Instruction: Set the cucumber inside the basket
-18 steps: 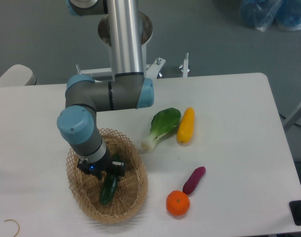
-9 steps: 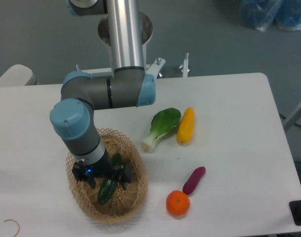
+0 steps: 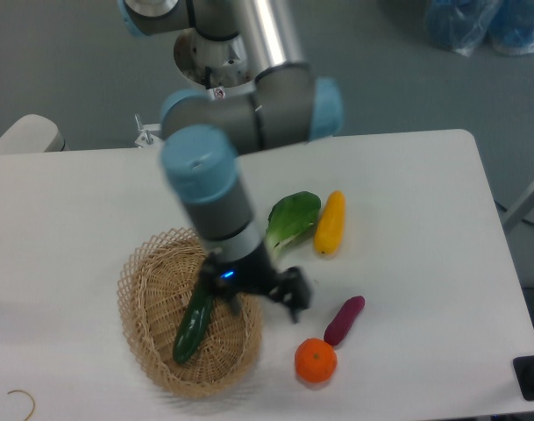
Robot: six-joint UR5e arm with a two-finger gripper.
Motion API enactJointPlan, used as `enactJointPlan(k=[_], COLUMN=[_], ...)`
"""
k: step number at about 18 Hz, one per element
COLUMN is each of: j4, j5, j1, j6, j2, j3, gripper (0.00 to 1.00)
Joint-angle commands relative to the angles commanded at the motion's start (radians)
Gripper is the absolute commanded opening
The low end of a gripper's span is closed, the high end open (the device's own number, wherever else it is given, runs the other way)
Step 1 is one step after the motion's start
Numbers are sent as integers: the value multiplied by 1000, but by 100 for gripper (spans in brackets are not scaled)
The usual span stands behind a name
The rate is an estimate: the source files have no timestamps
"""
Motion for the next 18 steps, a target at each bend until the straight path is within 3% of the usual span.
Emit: enactJointPlan(k=[4,6,9,11,18], j4=[-62,-63,-63,-63,-63], j5=[-2,-15,-122,-191,-196], j1=[78,117,184,213,226], j6=[292,393,539,565,567], j2=[37,42,58,58,71], j3=[-6,-5,-6,-6,-6], gripper=[100,100,100,100,100])
